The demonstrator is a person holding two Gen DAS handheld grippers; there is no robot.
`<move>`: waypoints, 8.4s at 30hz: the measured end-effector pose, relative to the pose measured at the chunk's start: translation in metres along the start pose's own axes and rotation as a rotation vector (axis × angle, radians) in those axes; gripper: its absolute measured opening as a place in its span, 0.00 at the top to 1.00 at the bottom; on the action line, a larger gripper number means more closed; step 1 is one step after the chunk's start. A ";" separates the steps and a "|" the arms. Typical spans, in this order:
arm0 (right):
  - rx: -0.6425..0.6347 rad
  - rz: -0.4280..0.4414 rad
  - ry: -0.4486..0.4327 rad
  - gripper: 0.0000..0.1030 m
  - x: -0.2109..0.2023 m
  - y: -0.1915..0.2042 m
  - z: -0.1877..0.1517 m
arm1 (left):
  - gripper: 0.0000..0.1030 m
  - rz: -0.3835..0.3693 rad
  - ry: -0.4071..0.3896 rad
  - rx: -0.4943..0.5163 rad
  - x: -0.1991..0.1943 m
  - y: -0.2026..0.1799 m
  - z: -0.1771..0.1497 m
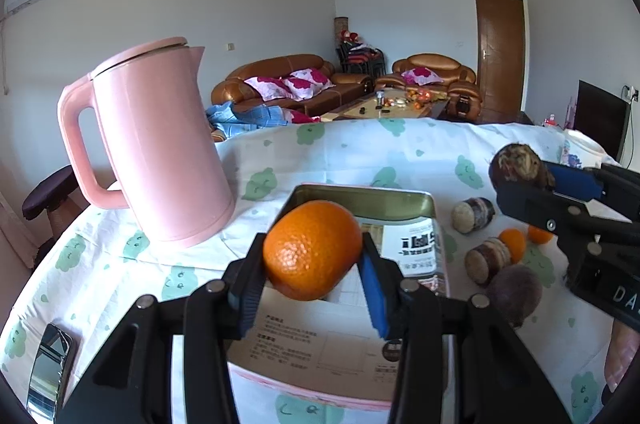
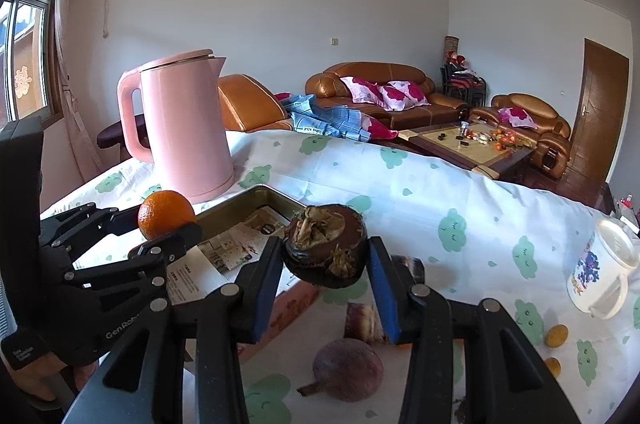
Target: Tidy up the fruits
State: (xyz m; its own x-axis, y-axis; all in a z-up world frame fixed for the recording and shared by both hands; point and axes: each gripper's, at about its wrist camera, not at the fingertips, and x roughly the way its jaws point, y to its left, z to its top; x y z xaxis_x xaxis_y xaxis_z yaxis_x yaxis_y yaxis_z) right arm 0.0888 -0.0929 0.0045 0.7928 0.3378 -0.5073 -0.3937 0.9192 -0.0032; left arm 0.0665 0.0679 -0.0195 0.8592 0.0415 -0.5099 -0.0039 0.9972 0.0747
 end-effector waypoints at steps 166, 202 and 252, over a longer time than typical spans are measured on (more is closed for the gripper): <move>0.193 -0.231 0.163 0.40 -0.070 -0.144 -0.094 | 0.09 -0.219 0.108 0.165 -0.001 -0.118 -0.017; 0.218 -0.109 0.345 0.60 -0.009 -0.120 -0.104 | 0.47 -0.333 0.261 0.152 0.038 -0.140 -0.024; 0.141 -0.146 0.096 0.60 -0.053 -0.104 -0.089 | 0.47 -0.275 0.000 0.067 -0.006 -0.116 -0.018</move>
State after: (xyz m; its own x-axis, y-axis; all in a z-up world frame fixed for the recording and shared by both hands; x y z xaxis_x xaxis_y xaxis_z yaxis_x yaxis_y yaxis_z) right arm 0.0460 -0.2242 -0.0449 0.7859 0.1844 -0.5903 -0.2036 0.9785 0.0346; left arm 0.0521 -0.0472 -0.0406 0.8232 -0.2299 -0.5192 0.2633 0.9647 -0.0096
